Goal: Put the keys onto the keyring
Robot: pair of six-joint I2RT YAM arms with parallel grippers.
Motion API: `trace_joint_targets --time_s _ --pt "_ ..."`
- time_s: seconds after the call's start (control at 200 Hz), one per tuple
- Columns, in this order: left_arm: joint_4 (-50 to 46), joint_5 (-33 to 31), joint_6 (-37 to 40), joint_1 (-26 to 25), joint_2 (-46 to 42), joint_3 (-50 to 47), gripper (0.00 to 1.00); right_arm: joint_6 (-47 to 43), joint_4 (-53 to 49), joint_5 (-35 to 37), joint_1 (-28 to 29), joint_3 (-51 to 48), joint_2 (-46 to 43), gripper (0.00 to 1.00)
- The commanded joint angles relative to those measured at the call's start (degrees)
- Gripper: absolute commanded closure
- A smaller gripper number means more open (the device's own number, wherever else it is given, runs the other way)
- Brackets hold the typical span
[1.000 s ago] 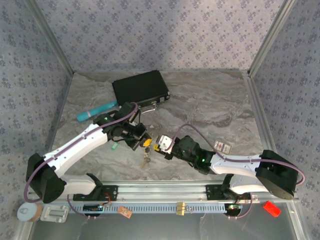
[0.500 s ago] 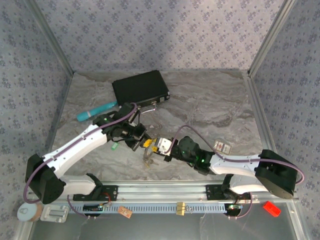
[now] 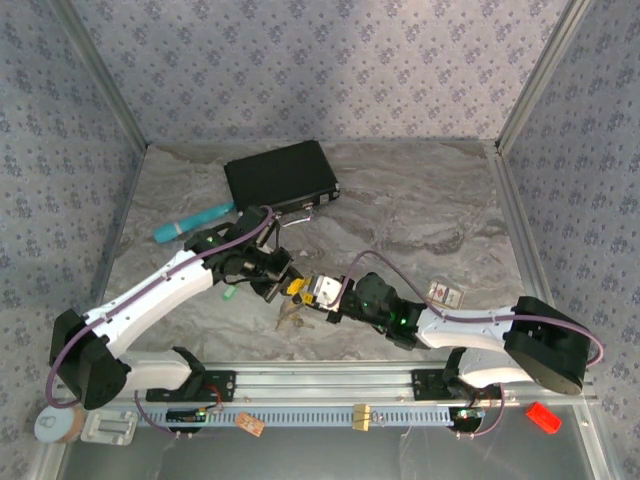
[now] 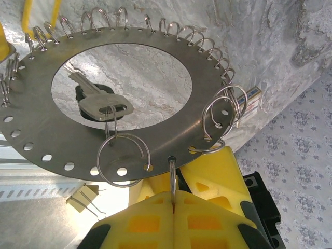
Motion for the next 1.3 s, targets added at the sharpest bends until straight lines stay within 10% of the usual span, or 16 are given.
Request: trace_joint_targets --time_s 0.0,0.51,0.73,1.024,1.294 --pt "0.55 1.77 -3.89 0.28 -1.72 -0.44 1.0 0.36 2.41 -1.13 0.29 1.81 0.63 0.75" --pt "2.07 1.23 -5.41 0.27 -3.05 -1.77 1.0 1.99 4.89 -0.53 0.01 2.93 2.85 0.99" --pt "5.27 -9.27 0.48 4.15 -8.98 -3.82 0.47 3.61 1.94 -1.02 -1.23 2.73 1.5 1.0" --pt "18.35 -29.66 50.55 5.84 -19.09 -7.16 0.47 5.12 -11.91 -7.82 -4.78 5.19 -4.24 1.0" --pt "34.65 -11.31 105.35 5.78 -30.75 -25.88 0.55 4.27 -27.62 -16.91 -9.42 10.84 -7.85 1.0"
